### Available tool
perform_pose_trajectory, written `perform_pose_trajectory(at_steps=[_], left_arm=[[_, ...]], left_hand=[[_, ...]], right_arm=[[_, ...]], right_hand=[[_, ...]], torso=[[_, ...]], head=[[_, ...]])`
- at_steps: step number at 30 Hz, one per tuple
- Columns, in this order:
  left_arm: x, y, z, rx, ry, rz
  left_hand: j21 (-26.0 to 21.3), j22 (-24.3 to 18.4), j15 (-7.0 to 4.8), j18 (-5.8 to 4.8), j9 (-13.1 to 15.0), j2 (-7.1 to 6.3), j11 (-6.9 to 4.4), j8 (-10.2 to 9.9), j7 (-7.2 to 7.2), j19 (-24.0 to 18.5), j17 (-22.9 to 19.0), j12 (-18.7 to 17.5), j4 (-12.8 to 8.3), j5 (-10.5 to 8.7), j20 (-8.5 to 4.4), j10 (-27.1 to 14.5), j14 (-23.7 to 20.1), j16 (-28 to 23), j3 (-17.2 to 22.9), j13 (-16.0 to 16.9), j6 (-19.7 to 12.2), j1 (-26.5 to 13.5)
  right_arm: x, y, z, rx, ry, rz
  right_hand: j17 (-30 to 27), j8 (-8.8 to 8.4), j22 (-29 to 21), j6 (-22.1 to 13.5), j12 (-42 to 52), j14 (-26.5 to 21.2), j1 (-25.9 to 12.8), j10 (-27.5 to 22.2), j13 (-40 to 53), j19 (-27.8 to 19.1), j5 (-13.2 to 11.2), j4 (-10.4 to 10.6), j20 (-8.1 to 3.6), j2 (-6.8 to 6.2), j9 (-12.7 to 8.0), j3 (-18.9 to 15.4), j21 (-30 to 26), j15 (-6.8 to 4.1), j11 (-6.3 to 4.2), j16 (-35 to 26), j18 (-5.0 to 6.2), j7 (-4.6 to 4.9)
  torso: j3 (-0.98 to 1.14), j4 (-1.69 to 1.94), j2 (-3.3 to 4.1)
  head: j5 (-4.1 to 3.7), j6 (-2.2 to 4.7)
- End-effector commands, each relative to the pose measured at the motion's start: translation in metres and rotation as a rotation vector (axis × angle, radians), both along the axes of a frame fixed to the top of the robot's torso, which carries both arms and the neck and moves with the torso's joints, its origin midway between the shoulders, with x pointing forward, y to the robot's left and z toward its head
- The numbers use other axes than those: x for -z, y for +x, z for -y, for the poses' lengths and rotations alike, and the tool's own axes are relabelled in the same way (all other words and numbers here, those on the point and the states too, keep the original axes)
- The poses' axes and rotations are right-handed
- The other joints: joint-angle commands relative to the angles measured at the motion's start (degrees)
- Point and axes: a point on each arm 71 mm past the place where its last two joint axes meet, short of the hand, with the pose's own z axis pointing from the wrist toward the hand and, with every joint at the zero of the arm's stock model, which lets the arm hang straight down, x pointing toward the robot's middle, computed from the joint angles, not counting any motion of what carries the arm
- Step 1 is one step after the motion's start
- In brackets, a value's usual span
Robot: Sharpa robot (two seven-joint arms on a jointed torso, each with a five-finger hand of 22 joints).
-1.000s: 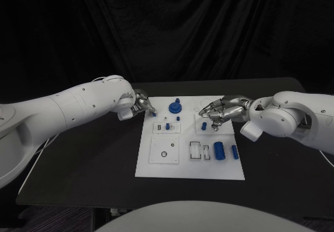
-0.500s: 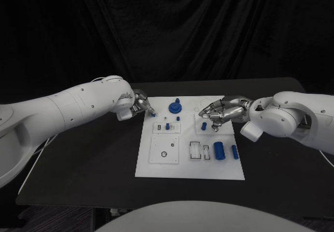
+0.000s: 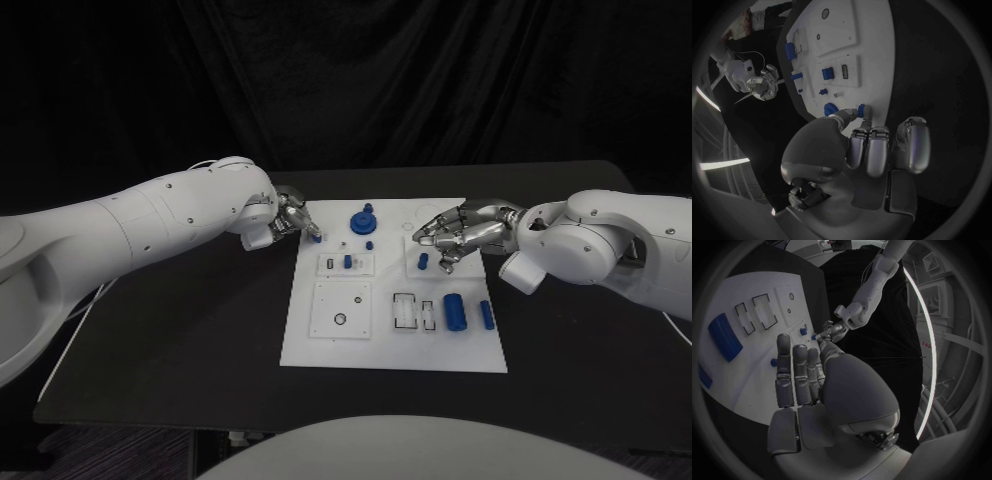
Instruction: Assemble the parts on the task board
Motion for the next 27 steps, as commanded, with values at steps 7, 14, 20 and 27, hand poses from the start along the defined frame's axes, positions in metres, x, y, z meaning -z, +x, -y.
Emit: perform_pose_trajectory(at_steps=[7,14,20,27], left_arm=[[-0.001,-0.01,-0.005,-0.035,-0.021,0.046],[-0.009,-0.021,-0.012,-0.059,-0.043,0.091],[-0.018,-0.033,-0.014,-0.061,-0.064,0.114],[-0.022,-0.046,-0.008,-0.031,-0.084,0.107]], left_hand=[[-0.2,8.9,-0.65,0.85,2.6,-1.31,-0.8,0.4,-1.36,0.3,15.1,0.2,-4.5,0.2,-0.44,5.8,6.2,0.1,5.7,14.9,2.7,-1.3],[-0.2,9.0,-0.87,0.82,2.8,-1.68,-1.01,0.4,-1.57,0.5,15.1,0.2,-4.6,0.29,-0.66,5.8,6.2,0.1,6.7,14.9,3.4,-2.2],[-0.1,9.1,-0.95,0.78,2.9,-1.84,-1.11,0.3,-1.68,0.7,15.1,0.0,-4.6,0.08,-0.74,5.7,6.2,0.1,6.9,14.9,3.6,-2.7],[-0.2,9.1,-1.02,0.81,2.9,-1.81,-1.17,0.2,-1.74,0.6,15.1,-0.1,-4.5,-0.01,-0.8,5.6,6.2,0.1,7.1,14.8,3.6,-2.9]], right_arm=[[0.002,-0.002,0.002,-0.008,-0.011,-0.019],[0.003,-0.001,0.004,-0.004,-0.013,-0.021],[0.003,-0.001,0.005,-0.004,-0.014,-0.023],[0.004,-0.001,0.004,-0.006,-0.014,-0.026]], right_hand=[[-0.2,0.32,1.0,0.4,0.3,-0.5,0.5,-0.4,-0.1,0.2,0.3,0.0,0.03,-0.08,-0.1,0.5,0.0,-0.06,0.12,0.3,0.58,0.54],[-0.3,0.34,1.0,0.3,0.3,-0.6,0.5,-0.4,-0.1,0.2,0.3,0.0,0.03,-0.12,-0.2,0.5,0.0,-0.06,0.11,0.2,0.58,0.54],[-0.3,0.34,1.0,0.3,0.3,-0.6,0.5,-0.4,-0.1,0.2,0.3,0.0,0.03,-0.12,-0.2,0.5,0.0,-0.06,0.11,0.2,0.58,0.54],[-0.4,0.36,1.0,0.3,0.3,-0.7,0.6,-0.4,-0.2,0.1,0.3,0.0,0.03,-0.14,-0.2,0.5,0.0,-0.06,0.09,0.2,0.58,0.53]], torso=[[0.0,-0.03,0.02],[0.01,0.05,-0.04],[0.0,0.12,-0.15],[0.03,0.05,-0.12]], head=[[0.13,0.01],[0.14,0.01],[0.16,0.01],[0.28,0.01]])
